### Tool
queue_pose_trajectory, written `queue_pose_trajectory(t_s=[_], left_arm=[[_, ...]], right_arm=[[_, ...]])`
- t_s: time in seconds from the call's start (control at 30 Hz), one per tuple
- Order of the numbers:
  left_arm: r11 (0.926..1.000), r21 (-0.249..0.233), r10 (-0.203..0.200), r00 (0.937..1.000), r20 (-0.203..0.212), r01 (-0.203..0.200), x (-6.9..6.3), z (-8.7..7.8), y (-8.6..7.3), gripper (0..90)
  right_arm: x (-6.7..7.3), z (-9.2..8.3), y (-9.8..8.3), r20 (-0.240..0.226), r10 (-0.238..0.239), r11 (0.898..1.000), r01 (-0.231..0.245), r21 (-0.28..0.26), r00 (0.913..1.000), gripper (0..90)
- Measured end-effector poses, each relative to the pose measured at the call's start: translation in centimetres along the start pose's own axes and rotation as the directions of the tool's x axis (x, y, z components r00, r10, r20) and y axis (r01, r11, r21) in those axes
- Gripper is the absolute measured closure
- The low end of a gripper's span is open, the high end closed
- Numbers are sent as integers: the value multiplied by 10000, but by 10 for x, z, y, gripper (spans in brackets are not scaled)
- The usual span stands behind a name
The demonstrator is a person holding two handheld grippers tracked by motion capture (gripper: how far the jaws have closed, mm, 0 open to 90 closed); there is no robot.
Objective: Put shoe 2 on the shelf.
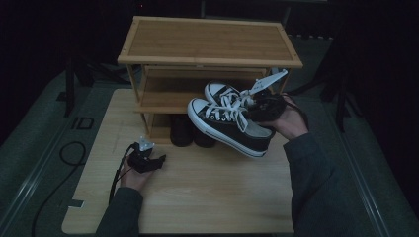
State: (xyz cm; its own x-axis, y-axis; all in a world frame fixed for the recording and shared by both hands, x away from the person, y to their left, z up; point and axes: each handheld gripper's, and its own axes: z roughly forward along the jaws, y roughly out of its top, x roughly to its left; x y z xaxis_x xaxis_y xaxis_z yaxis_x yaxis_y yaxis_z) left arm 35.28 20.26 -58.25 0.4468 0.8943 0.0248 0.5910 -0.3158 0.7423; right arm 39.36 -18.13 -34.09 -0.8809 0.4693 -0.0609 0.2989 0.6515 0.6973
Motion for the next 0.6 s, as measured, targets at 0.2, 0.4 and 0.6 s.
queue_pose_trajectory(t_s=[0.2, 0.4, 0.6], left_arm=[[10000, -1, 0, 10000, -1, 0, 0, 0, 0, 356], [10000, 10, 3, 10000, -1, -3, 0, 0, 0, 356], [10000, 7, 1, 10000, -1, -1, 0, 0, 0, 355]], right_arm=[[-7, 8, 10, 546, 381, 9993, -383, 33, 9978, 846], [-5, 18, 19, 1072, 577, 9983, -584, 33, 9926, 846], [-4, 29, 28, 1572, 996, 9949, -1006, -20, 9825, 846]])
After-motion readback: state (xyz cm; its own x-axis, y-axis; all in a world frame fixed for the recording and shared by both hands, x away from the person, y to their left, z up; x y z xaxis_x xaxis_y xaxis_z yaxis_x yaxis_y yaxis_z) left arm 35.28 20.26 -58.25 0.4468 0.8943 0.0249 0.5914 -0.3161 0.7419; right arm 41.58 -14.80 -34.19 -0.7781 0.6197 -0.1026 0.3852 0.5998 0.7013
